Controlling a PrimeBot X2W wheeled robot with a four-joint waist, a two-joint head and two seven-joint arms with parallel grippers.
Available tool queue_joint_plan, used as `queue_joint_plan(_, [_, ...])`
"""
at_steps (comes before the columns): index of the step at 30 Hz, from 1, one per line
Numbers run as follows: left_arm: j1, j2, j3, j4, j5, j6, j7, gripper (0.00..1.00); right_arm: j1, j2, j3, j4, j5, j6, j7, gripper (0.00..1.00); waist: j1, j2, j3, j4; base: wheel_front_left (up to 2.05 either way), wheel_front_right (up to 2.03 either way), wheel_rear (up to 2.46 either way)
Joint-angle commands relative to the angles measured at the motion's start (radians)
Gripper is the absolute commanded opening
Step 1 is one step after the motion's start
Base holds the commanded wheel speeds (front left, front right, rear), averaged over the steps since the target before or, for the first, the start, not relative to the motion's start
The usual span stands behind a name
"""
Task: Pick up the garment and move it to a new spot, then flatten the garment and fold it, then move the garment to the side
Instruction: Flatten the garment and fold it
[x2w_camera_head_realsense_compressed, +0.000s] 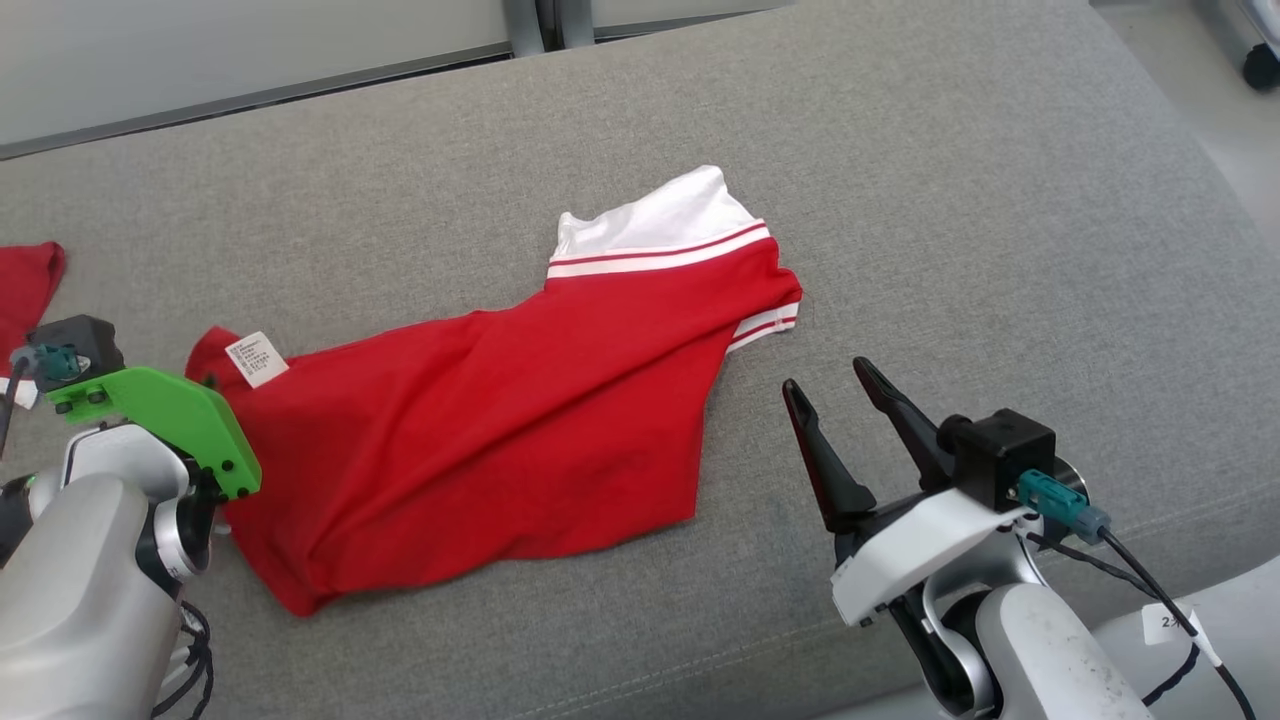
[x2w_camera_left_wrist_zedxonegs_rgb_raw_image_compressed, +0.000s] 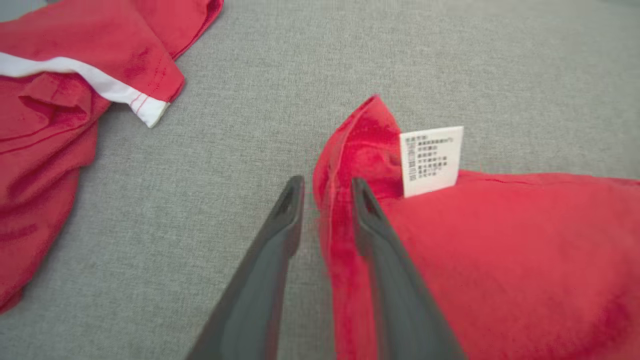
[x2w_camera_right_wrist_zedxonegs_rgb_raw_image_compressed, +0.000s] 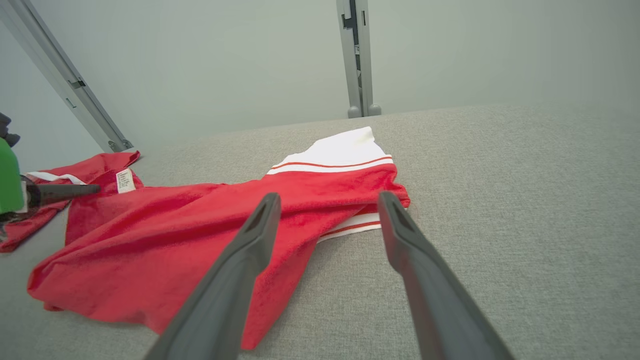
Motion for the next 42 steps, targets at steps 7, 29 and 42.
queue_joint_plan(7, [0.03,-0.018,0.009,-0.031,0.008,-0.008,-0.093,1.0,0.011,-0.002,-0.016,0.016,0.006,0.0,0.004,1.0,0.0,0.0,-0.041,0.012,0.0,0.0,0.0])
queue_joint_plan(29, [0.317,-0.099,0.039,-0.366,0.073,0.002,-0.488,1.0,0.056,-0.002,-0.152,0.119,-0.001,0.0,-0.045,1.0,0.0,0.0,-0.191,0.132,0.0,0.0,0.0])
queue_joint_plan(42, [0.527,-0.112,0.034,-0.521,0.096,-0.058,-0.5,1.0,0.094,-0.002,-0.192,0.175,0.008,0.0,-0.061,1.0,0.0,0.0,-0.235,0.155,0.0,0.0,0.0])
